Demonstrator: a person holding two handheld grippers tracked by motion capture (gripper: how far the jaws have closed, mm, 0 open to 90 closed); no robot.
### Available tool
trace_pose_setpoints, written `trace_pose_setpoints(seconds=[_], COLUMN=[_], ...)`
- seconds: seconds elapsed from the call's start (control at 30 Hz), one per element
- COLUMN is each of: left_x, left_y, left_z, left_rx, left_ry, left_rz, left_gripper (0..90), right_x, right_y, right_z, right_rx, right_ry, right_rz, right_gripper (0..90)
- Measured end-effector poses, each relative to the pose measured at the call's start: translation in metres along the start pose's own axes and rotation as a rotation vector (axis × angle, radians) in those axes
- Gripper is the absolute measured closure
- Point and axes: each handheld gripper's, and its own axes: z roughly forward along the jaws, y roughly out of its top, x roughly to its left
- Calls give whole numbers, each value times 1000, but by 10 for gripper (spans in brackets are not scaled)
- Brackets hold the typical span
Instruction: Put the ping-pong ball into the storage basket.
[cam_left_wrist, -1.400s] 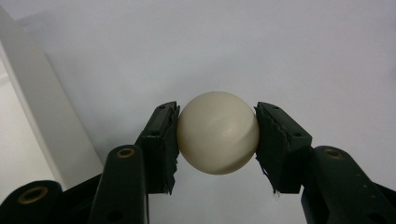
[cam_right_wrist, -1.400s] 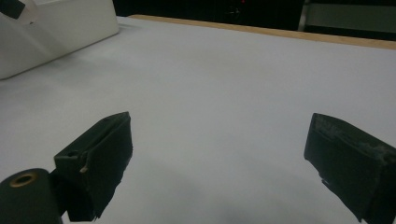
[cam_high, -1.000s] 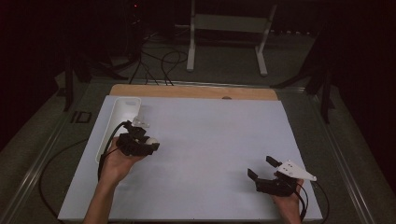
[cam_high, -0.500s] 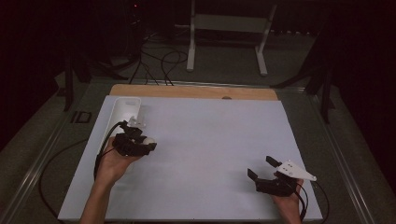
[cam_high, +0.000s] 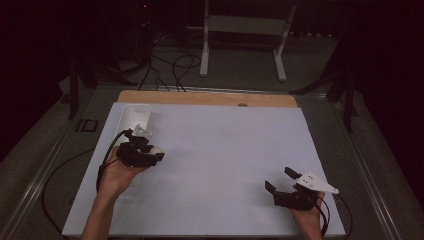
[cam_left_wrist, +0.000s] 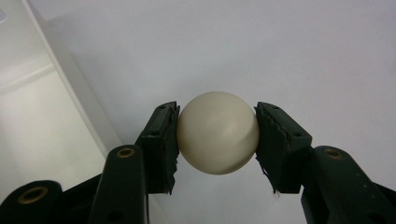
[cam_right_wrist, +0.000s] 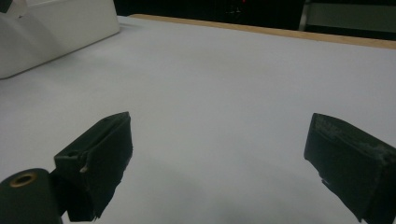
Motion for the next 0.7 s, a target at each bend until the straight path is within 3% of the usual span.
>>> trace_pose_setpoints(seconds=[0.7], left_x=[10], left_y=[-3], left_z=[-9], left_rx=[-1], left_ry=[36], left_rz=[-15], left_gripper=[515], right_x=[0], right_y=[0], right_z=[1], right_rx=[-1], right_ry=[1], right_rz=[1], right_gripper=[73])
